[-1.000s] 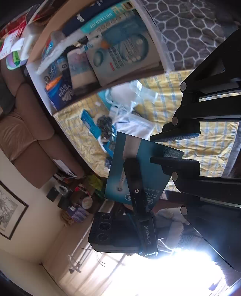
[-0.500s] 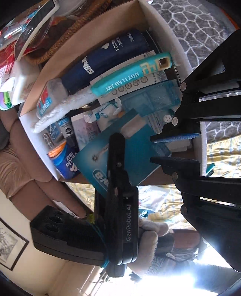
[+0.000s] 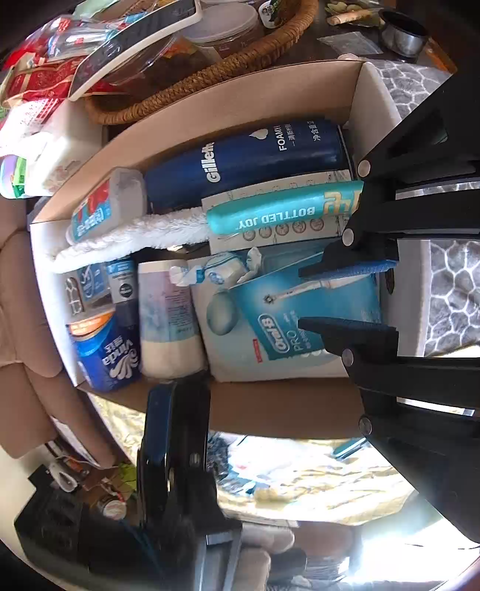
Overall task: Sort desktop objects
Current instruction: 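Lower the Oral-B box into the cardboard box and open the right gripper, then withdraw the right gripper while the left gripper moves to the clear plastic wrap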
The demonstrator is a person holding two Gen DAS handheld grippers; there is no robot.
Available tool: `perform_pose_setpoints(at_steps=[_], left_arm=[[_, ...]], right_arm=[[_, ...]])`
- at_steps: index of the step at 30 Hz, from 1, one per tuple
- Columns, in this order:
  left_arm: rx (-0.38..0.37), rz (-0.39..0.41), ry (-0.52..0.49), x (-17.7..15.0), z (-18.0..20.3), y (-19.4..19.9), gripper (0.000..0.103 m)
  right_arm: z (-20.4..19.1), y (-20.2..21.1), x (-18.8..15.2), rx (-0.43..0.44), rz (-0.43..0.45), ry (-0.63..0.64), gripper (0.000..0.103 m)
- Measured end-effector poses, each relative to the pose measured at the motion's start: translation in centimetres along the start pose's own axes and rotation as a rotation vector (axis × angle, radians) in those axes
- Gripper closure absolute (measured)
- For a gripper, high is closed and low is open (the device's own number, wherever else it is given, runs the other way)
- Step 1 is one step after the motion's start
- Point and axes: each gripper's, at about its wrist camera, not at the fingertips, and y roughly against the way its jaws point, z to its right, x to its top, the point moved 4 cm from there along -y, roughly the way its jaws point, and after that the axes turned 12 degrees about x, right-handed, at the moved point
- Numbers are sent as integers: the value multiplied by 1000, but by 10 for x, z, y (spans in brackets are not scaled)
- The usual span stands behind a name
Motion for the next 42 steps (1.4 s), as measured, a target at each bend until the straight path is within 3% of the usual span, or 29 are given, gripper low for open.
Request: perform_pose_setpoints(at_steps=[4,8,10,11,16,19,24,27,31,38,42], left_arm=[[-39,19,44,-19,-13,9,41],[-57,29,93,-31,-26,13,41],[-66,34,110,-37,-29,13,41],[-71,37,116,-40,-30,14,41],[-81,34,125,-56,-24,19,40],[-88,32,129,-65,-22,21,35],[-92,32,137,-76,-20,24,35],[-92,44,149,-80,-24,30,35],[-96,54,168,-82,-30,32,35],[-105,58,211,-103,-46,32,34],[-44,63,176,-121,-48,30,29]], right_arm=[[6,-13,-3,-12,-41,-14,80],[7,-10,-4,-42,-10,-27,77],[10,-10,-4,-58,-7,-35,51],[11,-13,-4,-60,-16,-38,49],[-2,-24,-4,1,-49,-44,58],[-16,-30,-3,19,-62,-28,58],[-30,-47,-3,72,-93,-54,58],[-36,-35,2,6,-49,-5,61],[-18,-25,0,-45,-37,-51,61],[-15,-36,-8,68,-63,-119,61],[-21,-38,-8,96,-67,-124,61]])
